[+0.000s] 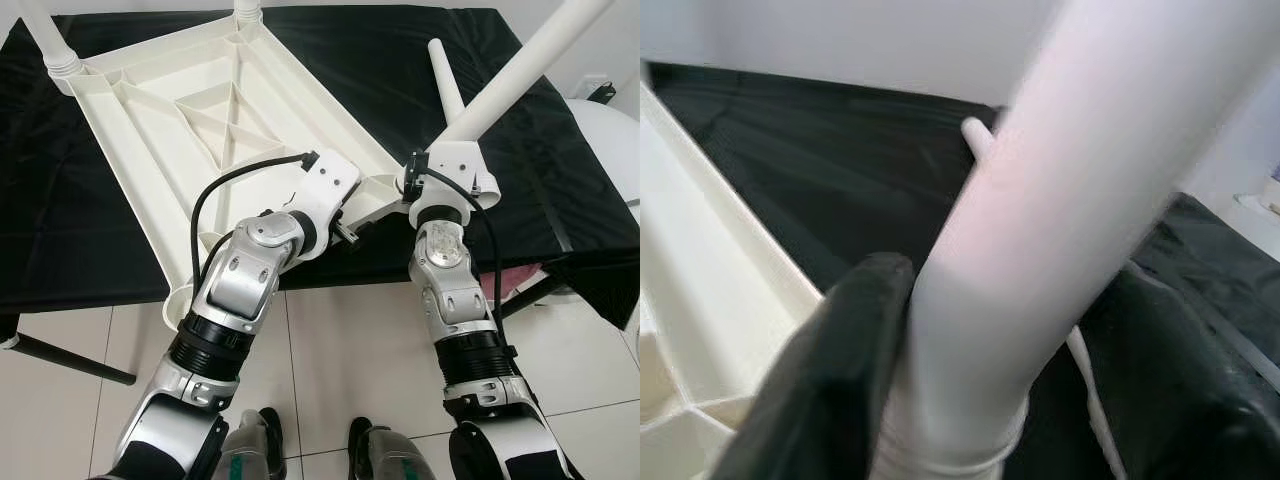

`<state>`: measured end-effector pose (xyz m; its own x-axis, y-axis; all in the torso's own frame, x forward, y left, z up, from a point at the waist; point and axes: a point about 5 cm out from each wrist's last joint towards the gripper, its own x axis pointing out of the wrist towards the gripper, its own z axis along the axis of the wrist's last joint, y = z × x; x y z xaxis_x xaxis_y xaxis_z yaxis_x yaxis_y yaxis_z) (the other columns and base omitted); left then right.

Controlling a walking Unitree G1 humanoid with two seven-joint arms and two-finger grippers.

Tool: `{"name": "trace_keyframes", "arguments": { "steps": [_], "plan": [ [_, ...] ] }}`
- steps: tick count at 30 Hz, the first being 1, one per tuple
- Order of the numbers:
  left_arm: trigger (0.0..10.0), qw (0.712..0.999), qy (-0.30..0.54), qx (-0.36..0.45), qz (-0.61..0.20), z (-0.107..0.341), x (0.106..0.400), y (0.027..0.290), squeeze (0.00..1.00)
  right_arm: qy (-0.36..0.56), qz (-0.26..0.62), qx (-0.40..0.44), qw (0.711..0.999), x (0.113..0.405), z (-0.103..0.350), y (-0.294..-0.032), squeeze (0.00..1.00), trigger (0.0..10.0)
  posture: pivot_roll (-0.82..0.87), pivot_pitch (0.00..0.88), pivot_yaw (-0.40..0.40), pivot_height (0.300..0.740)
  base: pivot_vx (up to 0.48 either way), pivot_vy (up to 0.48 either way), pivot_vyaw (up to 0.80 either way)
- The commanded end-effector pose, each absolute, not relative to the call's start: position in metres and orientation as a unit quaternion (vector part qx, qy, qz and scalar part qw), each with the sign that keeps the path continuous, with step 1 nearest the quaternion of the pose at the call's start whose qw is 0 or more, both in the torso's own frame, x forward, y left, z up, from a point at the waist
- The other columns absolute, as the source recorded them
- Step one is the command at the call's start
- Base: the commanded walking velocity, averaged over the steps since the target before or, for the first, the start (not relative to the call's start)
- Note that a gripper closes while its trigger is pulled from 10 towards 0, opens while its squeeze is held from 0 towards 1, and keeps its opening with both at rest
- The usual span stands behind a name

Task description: Building children table

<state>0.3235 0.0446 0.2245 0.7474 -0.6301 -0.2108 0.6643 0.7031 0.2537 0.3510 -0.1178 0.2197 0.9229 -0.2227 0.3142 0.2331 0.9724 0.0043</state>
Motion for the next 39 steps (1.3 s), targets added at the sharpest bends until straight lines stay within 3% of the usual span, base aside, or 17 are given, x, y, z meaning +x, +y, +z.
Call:
{"name": "trace_keyframes", "arguments": {
  "steps": [1,3,4,15,16,17,18,39],
  "plan": [
    [10.0,0.931,0.047,0.165,-0.323,0.225,0.325,0.043,0.00,-0.147,-0.119,-0.018,0.982,0.352,0.215,-0.120,0.00,0.0,-0.06,0.211,-0.016,0.740,0.000,0.000,0.00],
    [10.0,0.931,0.047,0.165,-0.323,0.225,0.325,0.043,0.00,-0.147,-0.119,-0.018,0.982,0.352,0.215,-0.120,0.00,0.0,-0.06,0.211,-0.016,0.740,0.000,0.000,0.00],
    [10.0,0.931,0.047,0.165,-0.323,0.225,0.325,0.043,0.00,-0.148,-0.119,-0.019,0.982,0.352,0.215,-0.120,0.00,10.0,-0.06,0.211,-0.016,0.740,0.000,0.000,0.00],
    [10.0,0.931,0.045,0.164,-0.322,0.226,0.325,0.043,0.00,-0.159,-0.099,-0.031,0.982,0.353,0.219,-0.117,0.00,10.0,-0.06,0.205,-0.020,0.740,0.000,0.000,0.00],
    [10.0,0.932,0.045,0.164,-0.322,0.226,0.325,0.043,0.00,-0.163,-0.095,-0.031,0.982,0.352,0.220,-0.116,0.00,9.1,-0.06,0.202,-0.020,0.740,0.000,0.000,0.00],
    [10.0,0.932,0.044,0.164,-0.322,0.226,0.325,0.043,0.00,-0.166,-0.091,-0.030,0.981,0.352,0.220,-0.115,0.00,9.1,-0.06,0.202,-0.020,0.740,0.000,0.000,0.00],
    [10.0,0.932,0.044,0.164,-0.322,0.226,0.325,0.043,0.00,-0.169,-0.083,-0.030,0.982,0.351,0.221,-0.113,0.00,10.0,-0.06,0.202,-0.020,0.740,0.000,0.000,0.00],
    [10.0,0.931,0.046,0.165,-0.322,0.227,0.326,0.044,0.00,-0.164,-0.082,-0.046,0.982,0.346,0.210,-0.120,0.00,10.0,-0.07,0.212,-0.013,0.740,0.000,0.000,0.00]
  ]
}}
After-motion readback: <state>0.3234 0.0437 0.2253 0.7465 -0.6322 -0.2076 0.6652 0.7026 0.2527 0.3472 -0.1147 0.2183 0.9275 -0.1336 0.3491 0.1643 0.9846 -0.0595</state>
